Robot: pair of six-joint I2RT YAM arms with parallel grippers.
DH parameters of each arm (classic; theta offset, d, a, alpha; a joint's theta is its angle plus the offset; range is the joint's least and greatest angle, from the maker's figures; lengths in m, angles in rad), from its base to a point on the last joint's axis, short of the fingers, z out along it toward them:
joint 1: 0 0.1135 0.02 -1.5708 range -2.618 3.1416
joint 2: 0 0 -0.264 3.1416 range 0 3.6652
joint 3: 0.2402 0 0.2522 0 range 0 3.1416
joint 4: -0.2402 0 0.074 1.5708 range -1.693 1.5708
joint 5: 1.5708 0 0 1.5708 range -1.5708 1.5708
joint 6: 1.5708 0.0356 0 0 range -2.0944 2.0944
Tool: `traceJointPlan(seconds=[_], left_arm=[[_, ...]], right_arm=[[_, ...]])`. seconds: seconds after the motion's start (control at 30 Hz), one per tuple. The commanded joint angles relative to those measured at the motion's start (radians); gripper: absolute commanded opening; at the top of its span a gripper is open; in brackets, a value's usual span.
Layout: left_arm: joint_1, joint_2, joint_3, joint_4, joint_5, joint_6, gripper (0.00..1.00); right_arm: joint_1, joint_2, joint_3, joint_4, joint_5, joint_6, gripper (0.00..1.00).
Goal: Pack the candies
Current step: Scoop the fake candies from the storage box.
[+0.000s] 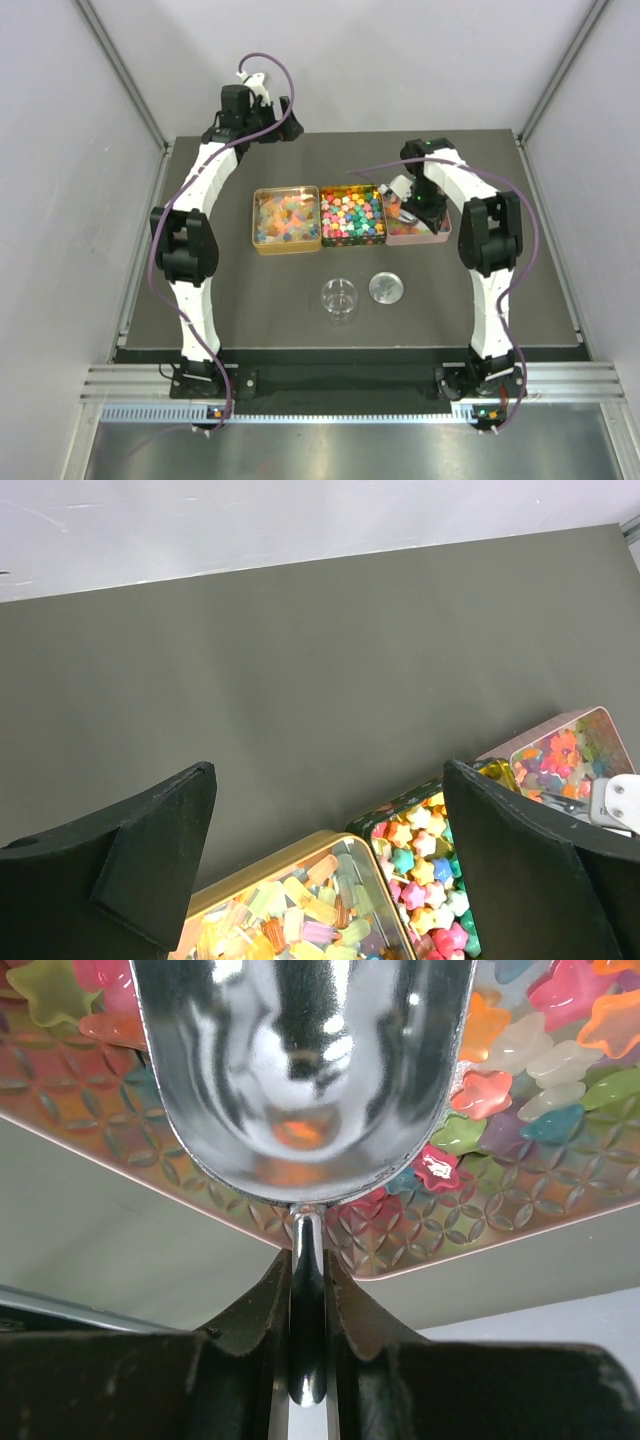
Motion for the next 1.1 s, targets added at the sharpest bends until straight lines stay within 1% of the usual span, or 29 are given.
traceJointPlan(seconds=[0.0,0.27,0.4,0.8,1.07], left_arm=[[-0.002,-0.068,0.008,0.031,-0.013,0.02,0.99],[-0.004,-0.074,0.008,0.023,-0.019,0.033,0.99],[-0.005,-0.08,0.0,0.018,-0.028,0.042,0.99],[-0.008,-0.095,0.003,-0.018,-0.073,0.103,0.99],[-0.018,-0.094,0.01,-0.037,-0.088,0.126,0.99]], right_arm=[[-0.003,-0.023,-0.054,0.046,-0.066,0.005,0.0],[-0.029,-0.059,-0.048,0.105,-0.117,0.021,0.0],[-0.038,-0.071,-0.091,0.165,-0.189,0.03,0.0],[-0.045,-0.161,-0.181,0.364,-0.224,0.065,0.0],[-0.044,-0.221,-0.261,0.434,-0.219,0.086,0.0]])
